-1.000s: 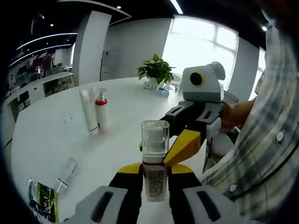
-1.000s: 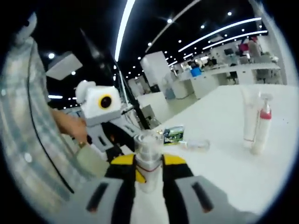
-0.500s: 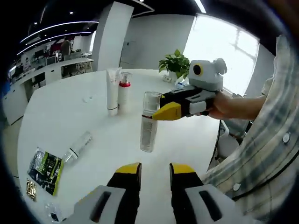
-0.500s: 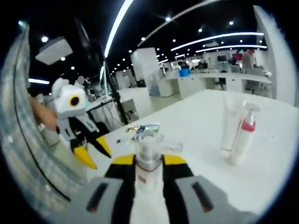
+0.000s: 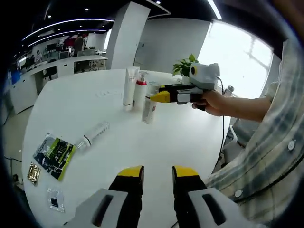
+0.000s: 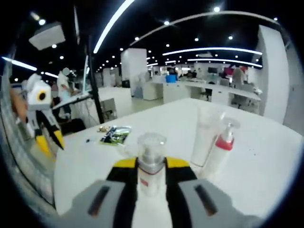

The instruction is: Arrange the skincare products in the storage area until every visible bottle or jar stands upright without overlapping.

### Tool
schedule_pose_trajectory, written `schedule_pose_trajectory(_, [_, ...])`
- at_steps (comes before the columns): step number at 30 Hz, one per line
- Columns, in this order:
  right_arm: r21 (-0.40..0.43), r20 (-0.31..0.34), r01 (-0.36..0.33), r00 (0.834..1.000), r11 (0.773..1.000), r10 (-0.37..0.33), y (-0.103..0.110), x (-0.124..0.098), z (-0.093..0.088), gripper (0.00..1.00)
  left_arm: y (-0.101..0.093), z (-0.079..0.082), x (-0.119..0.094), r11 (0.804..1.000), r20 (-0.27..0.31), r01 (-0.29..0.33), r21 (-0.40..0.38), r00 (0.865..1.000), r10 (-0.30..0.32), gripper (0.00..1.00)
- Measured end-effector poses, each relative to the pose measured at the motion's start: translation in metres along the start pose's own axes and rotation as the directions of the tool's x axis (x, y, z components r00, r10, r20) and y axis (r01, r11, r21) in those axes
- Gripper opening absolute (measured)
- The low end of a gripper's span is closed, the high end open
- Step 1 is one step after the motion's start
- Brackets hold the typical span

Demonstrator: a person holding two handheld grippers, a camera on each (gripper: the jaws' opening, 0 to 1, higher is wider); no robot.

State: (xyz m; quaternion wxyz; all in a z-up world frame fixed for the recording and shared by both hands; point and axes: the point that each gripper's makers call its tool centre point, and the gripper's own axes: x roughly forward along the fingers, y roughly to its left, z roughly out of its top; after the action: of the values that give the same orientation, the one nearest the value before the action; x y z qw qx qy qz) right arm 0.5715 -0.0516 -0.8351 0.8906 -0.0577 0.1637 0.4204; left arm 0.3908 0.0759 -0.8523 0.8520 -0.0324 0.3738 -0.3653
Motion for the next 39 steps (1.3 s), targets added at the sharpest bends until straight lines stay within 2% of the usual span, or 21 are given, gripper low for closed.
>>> schedule_pose_trajectory(4, [0.027, 0.014, 0.066, 0.998, 0.997, -0.067, -0.026, 0.004, -0.002, 0.19, 0.008, -0.006, -0.009, 0.999, 0.016, -0.028, -0.04, 0.999, 0.029, 0.23])
schedule_pose_trajectory(11, [0.038, 0.009, 0.13, 0.991, 0.991, -0.131, -0.052, 0.004, -0.008, 0.19, 0.013, -0.012, -0.02, 0.994, 0.038, -0.053, -0.094, 0.998, 0.057, 0.23])
schedule_pose_trajectory(15, [0.011, 0.0, 0.152, 0.988, 0.988, -0.152, -0.056, 0.002, -0.01, 0.19, 0.016, -0.01, -0.021, 0.99, 0.062, -0.061, -0.13, 0.996, 0.07, 0.23])
schedule_pose_trajectory(22, [-0.014, -0.004, 0.183, 0.983, 0.983, -0.183, -0.069, 0.003, -0.019, 0.19, 0.015, -0.008, -0.019, 0.99, 0.066, -0.06, -0.129, 0.995, 0.069, 0.23])
schedule_pose_trajectory(34, [0.009, -0.006, 0.216, 0.976, 0.976, -0.216, -0.085, 0.005, -0.032, 0.19, 0.016, -0.006, -0.02, 0.987, 0.07, -0.066, -0.143, 0.995, 0.077, 0.23])
schedule_pose_trajectory(39, [-0.011, 0.005, 0.225, 0.974, 0.974, -0.225, -0.086, 0.004, -0.034, 0.19, 0.018, -0.006, -0.02, 0.986, 0.07, -0.071, -0.148, 0.994, 0.082, 0.23])
